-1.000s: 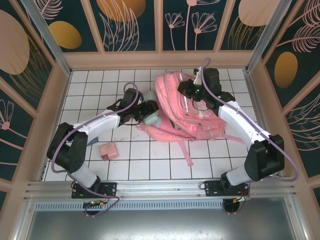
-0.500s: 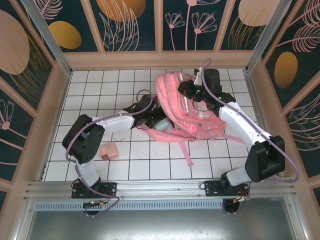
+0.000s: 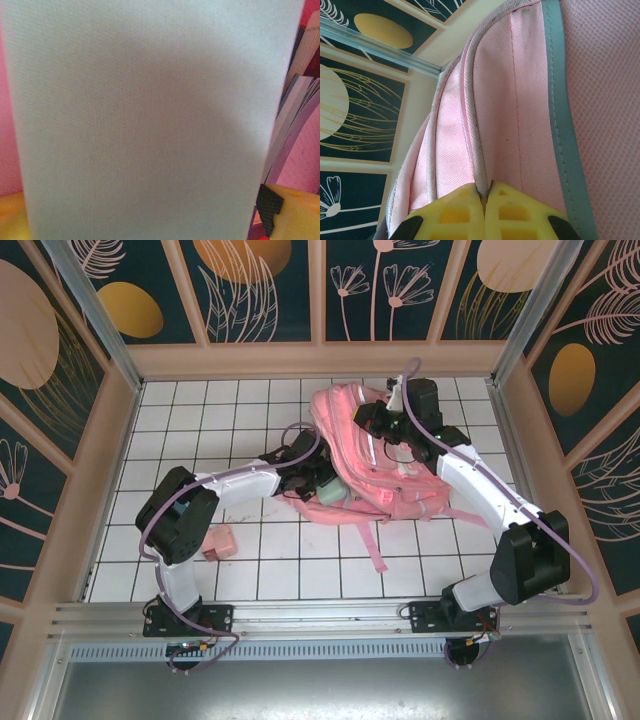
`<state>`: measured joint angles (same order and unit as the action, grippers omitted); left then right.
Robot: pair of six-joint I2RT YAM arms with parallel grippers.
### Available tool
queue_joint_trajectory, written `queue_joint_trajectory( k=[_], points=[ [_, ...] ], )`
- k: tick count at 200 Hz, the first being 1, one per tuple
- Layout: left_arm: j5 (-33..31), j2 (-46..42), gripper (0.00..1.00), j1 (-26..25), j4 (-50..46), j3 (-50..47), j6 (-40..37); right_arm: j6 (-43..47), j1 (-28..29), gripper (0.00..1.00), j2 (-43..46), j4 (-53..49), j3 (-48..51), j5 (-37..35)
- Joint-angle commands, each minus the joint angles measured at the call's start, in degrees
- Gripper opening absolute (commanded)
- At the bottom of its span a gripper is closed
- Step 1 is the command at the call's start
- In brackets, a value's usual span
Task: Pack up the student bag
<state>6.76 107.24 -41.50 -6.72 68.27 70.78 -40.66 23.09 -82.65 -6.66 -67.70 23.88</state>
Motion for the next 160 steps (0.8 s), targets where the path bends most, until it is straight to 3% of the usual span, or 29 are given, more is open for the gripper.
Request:
queue_joint_trajectory(
  k=[1, 39, 128, 160],
  points=[
    [-2.12, -1.66, 0.99, -0.08, -4.0, 1.31, 0.55, -0.47, 1.26, 0.0, 2.59, 6.77, -0.29, 2.05],
    [-2.31, -2.7, 0.98, -0.06, -7.09, 3.33, 0.08, -0.19, 1.25, 0.0, 2.67, 6.34, -0.44, 1.8],
    [-10.7, -15.05, 0.98, 0.19, -18.34, 1.02, -4.96, 0.33, 1.38, 0.0, 2.19, 6.44, 0.19, 1.79],
    [-14.63, -18.73, 0.97, 2.42, -22.16, -1.66, -7.79, 0.75, 2.11, 0.0, 1.38, 6.39, 0.29, 1.7]
  ],
)
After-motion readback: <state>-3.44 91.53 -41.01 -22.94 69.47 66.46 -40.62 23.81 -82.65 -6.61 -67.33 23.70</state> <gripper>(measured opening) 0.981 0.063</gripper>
